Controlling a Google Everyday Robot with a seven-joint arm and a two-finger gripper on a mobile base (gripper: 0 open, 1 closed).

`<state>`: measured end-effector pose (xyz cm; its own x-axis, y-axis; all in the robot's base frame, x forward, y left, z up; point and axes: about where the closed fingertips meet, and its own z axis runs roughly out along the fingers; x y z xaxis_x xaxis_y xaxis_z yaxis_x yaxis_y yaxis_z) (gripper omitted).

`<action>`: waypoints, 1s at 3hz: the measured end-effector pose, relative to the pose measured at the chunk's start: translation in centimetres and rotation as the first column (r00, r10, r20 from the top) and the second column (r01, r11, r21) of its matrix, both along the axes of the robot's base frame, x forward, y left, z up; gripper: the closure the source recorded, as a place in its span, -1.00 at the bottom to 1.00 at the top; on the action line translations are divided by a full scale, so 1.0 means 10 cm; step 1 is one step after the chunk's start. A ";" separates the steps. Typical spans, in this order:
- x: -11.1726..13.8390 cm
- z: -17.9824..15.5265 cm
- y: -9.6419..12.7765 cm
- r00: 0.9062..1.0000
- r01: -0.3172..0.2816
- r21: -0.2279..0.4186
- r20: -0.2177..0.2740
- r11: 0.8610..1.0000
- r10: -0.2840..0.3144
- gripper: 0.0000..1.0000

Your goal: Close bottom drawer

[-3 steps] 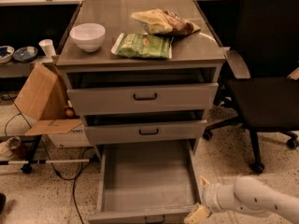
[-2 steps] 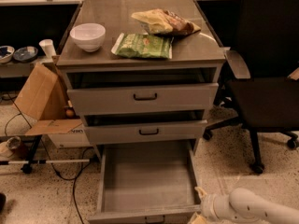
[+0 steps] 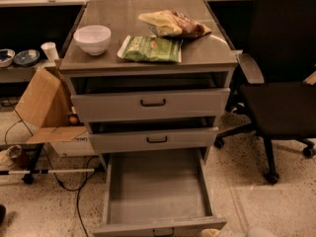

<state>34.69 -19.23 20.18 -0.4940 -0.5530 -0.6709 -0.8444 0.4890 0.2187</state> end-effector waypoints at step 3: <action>-0.08 -0.45 0.18 1.000 0.022 0.075 -0.024 0.997 -0.020 1.00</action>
Offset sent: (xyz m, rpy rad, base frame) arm -0.0171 0.0174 -0.0438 0.0974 0.0321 -0.0136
